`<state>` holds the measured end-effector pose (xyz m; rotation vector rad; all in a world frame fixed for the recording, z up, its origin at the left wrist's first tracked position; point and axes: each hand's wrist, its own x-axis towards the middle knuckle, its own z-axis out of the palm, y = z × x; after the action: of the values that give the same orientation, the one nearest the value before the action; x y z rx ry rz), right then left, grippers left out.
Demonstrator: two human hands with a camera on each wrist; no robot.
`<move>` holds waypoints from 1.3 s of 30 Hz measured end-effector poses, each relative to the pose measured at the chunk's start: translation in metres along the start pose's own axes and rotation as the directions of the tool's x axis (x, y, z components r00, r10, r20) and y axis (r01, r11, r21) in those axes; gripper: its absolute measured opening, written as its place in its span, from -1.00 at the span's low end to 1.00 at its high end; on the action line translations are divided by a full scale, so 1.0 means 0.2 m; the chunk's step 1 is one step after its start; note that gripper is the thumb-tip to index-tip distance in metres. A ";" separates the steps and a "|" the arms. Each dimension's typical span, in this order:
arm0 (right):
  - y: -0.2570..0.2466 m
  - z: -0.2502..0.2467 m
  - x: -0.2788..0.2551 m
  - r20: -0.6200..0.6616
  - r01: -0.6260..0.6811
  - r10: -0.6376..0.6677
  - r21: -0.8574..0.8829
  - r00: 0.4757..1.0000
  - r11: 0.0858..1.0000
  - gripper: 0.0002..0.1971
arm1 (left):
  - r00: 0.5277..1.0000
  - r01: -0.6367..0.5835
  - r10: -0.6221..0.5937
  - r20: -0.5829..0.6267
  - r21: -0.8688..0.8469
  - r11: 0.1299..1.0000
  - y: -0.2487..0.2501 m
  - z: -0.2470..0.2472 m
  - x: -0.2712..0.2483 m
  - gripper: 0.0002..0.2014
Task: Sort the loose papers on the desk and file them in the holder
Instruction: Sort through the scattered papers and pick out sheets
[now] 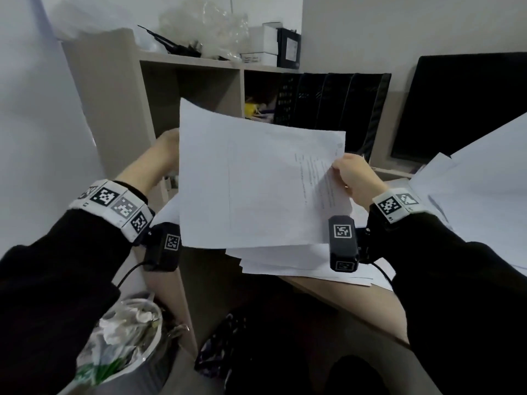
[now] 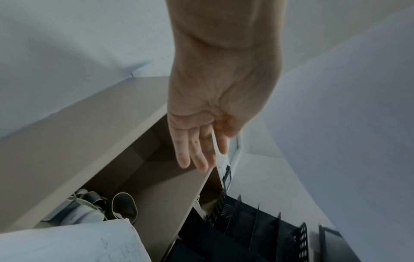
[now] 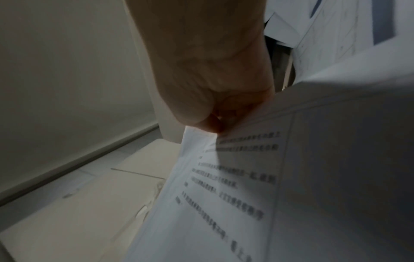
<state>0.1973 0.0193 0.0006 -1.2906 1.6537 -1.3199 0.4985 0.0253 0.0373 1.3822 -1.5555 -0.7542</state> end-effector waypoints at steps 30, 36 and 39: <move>-0.08 0.51 0.00 0.307 -0.018 -0.011 0.092 0.952 0.996 -0.23 | 0.957 -0.008 -0.018 -0.291 -0.090 0.996 -0.59 -0.34 0.14 -0.82; -0.08 0.61 -0.03 0.524 0.045 0.020 -0.111 0.851 0.993 -0.78 | 0.938 0.033 -0.048 -0.344 -0.048 0.998 -0.69 -0.30 0.22 -0.91; -0.06 0.64 -0.03 0.518 0.042 0.032 -0.130 0.855 0.991 -0.88 | 0.938 0.038 -0.034 -0.345 0.005 0.999 -0.74 -0.27 0.25 -0.94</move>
<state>0.3185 -0.0163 -0.0251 -1.5656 1.3646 -0.7638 0.6114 -0.0448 -0.0604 1.4655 -1.2628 -0.4907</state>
